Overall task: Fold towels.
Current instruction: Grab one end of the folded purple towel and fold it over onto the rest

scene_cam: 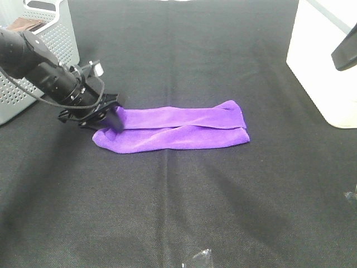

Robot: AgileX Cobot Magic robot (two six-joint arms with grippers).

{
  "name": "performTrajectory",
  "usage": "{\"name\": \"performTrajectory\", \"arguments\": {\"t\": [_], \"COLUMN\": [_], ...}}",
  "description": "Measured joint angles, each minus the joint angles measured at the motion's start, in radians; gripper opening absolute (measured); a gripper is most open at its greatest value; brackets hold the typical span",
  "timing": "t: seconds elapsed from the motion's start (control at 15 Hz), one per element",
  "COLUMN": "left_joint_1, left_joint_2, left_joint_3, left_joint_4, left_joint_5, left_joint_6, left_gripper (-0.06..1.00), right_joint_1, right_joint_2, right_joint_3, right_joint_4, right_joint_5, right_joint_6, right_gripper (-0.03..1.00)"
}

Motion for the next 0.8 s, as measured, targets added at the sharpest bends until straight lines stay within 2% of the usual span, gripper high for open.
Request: {"name": "performTrajectory", "arguments": {"t": [0.07, 0.13, 0.27, 0.4, 0.6, 0.8], "left_joint_1": [0.0, -0.003, -0.009, -0.011, -0.009, 0.037], "left_joint_2": [0.0, -0.001, -0.017, -0.047, -0.121, -0.191], "left_joint_3": [0.0, 0.0, 0.0, 0.005, 0.009, 0.009], "left_joint_4": [0.024, 0.041, 0.107, 0.236, 0.388, 0.464], "left_joint_5": [0.003, 0.004, 0.025, 0.058, 0.112, 0.148], "left_joint_6": [-0.007, -0.009, -0.033, -0.088, -0.113, -0.161], "left_gripper": [0.08, 0.03, 0.02, 0.02, 0.02, 0.02], "right_joint_1": [0.0, 0.0, 0.0, 0.0, 0.0, 0.0], "right_joint_2": [0.0, 0.0, 0.0, 0.0, 0.0, 0.0], "right_joint_3": [0.0, 0.0, 0.0, 0.0, 0.0, 0.0], "right_joint_4": [0.0, 0.0, 0.0, 0.0, 0.0, 0.0], "right_joint_5": [0.0, 0.0, 0.0, 0.0, 0.0, 0.0], "right_joint_6": [0.0, -0.001, -0.003, -0.007, -0.01, -0.01], "right_gripper": [0.73, 0.73, 0.73, 0.73, 0.73, 0.73]}}
